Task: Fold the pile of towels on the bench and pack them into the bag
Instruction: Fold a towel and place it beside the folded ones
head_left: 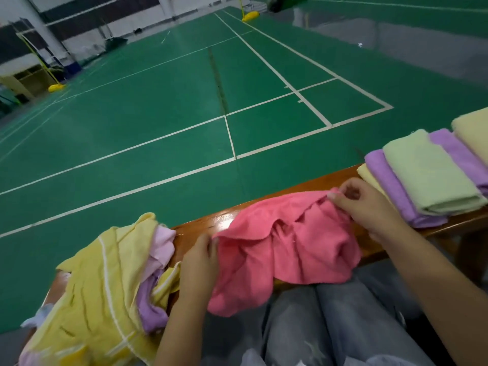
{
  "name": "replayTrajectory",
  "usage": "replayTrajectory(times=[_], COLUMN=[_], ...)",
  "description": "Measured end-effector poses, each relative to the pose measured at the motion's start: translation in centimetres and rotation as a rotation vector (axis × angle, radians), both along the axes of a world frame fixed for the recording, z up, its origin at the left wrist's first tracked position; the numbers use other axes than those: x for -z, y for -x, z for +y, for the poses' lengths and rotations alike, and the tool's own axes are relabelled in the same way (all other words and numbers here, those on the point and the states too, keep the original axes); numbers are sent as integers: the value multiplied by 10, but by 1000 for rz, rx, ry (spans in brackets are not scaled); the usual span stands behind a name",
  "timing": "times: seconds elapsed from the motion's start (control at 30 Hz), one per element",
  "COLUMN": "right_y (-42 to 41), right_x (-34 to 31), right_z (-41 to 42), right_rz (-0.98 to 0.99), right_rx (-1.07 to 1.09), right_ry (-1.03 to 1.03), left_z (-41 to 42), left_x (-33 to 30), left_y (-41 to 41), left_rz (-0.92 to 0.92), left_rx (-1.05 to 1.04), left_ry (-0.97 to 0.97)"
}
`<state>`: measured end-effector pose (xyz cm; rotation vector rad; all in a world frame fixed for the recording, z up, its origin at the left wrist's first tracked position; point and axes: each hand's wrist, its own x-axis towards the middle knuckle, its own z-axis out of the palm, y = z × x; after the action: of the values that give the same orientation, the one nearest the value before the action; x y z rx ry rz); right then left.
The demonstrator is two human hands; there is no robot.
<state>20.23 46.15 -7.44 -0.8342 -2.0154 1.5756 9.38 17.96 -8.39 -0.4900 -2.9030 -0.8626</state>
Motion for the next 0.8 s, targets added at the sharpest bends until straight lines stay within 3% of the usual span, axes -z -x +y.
replayTrajectory(times=[0.1, 0.2, 0.27, 0.33, 0.43, 0.6, 0.8], right_y=[9, 20, 35, 48, 51, 16, -20], right_x=[-31, -51, -52, -41, -10, 30, 61], right_z=[-9, -15, -17, -20, -21, -8, -13], right_rz=[19, -48, -84, -103, -263, -436, -478], right_rx=[-16, -38, -35, -97, -224, -182, -362], right_ry=[-160, -281, -287, -163, -164, -230, -373], left_z=[18, 33, 43, 50, 56, 52, 55], left_x=[-26, -33, -26, -13, 7, 33, 55], left_y=[6, 12, 15, 17, 11, -14, -37], left_rz=[-67, -285, -515, -626, -693, -700, -286], left_rx=[-16, -54, -95, -136, -165, -4, 281], left_ry=[-167, -350, -596, -712, -642, -410, 23])
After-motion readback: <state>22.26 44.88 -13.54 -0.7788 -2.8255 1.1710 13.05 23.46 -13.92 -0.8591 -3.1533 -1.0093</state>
